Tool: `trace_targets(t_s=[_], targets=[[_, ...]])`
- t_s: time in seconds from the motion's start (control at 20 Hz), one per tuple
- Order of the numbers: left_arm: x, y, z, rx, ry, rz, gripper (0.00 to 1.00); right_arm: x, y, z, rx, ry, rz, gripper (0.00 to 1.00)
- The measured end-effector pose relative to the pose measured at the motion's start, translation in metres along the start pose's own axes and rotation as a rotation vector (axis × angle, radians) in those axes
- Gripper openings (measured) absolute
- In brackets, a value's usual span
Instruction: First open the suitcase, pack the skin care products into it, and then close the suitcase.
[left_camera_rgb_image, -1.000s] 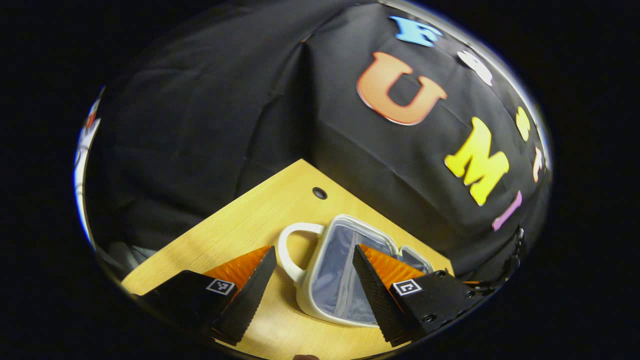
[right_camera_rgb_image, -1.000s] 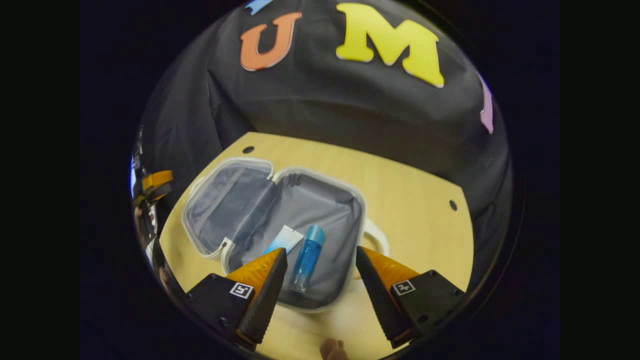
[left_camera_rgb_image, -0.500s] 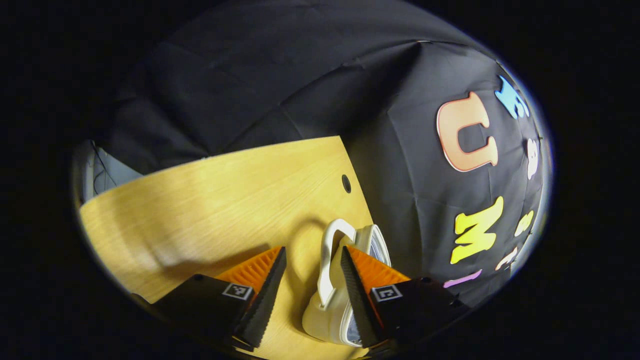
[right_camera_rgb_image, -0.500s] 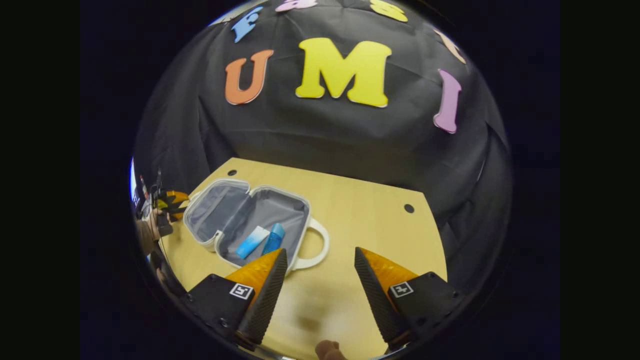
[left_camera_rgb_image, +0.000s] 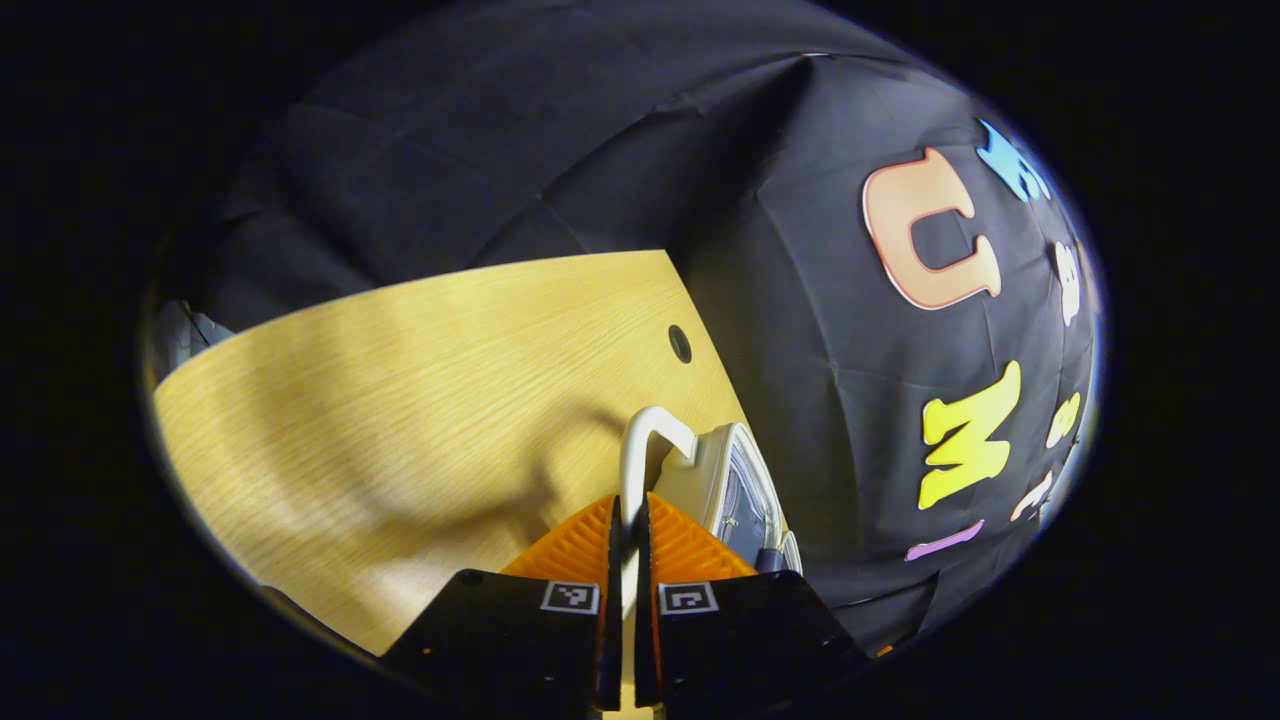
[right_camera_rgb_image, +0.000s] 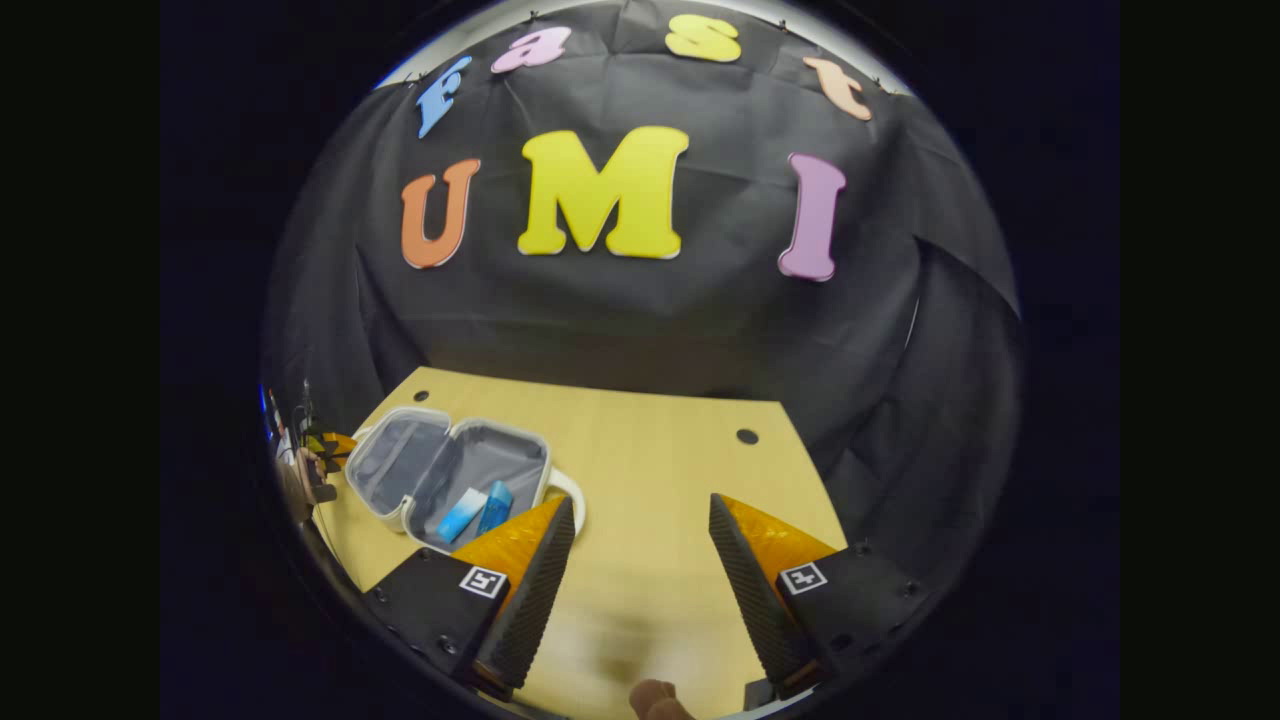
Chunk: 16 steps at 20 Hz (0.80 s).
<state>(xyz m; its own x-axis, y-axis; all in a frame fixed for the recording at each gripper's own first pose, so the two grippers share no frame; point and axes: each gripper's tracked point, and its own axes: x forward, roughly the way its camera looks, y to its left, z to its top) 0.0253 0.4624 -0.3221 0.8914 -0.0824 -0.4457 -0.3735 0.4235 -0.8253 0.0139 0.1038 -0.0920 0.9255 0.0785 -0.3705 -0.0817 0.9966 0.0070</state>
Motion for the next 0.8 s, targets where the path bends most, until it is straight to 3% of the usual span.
trace_targets(t_s=[0.05,0.3,0.65,0.8], targets=[[-0.004,-0.009,0.003,0.024,-0.007,0.006,0.06,-0.005,-0.008,0.009,-0.008,-0.028,-0.011,0.80],[-0.033,-0.075,0.019,0.194,-0.078,0.000,0.03,-0.017,-0.025,0.030,-0.026,-0.118,0.008,0.80],[-0.060,-0.212,-0.020,0.659,-0.156,-0.046,0.03,-0.018,-0.043,0.047,-0.031,-0.189,0.053,0.80],[-0.062,-0.255,-0.054,0.776,-0.176,-0.046,0.03,-0.016,-0.065,0.057,-0.035,-0.235,0.034,0.80]])
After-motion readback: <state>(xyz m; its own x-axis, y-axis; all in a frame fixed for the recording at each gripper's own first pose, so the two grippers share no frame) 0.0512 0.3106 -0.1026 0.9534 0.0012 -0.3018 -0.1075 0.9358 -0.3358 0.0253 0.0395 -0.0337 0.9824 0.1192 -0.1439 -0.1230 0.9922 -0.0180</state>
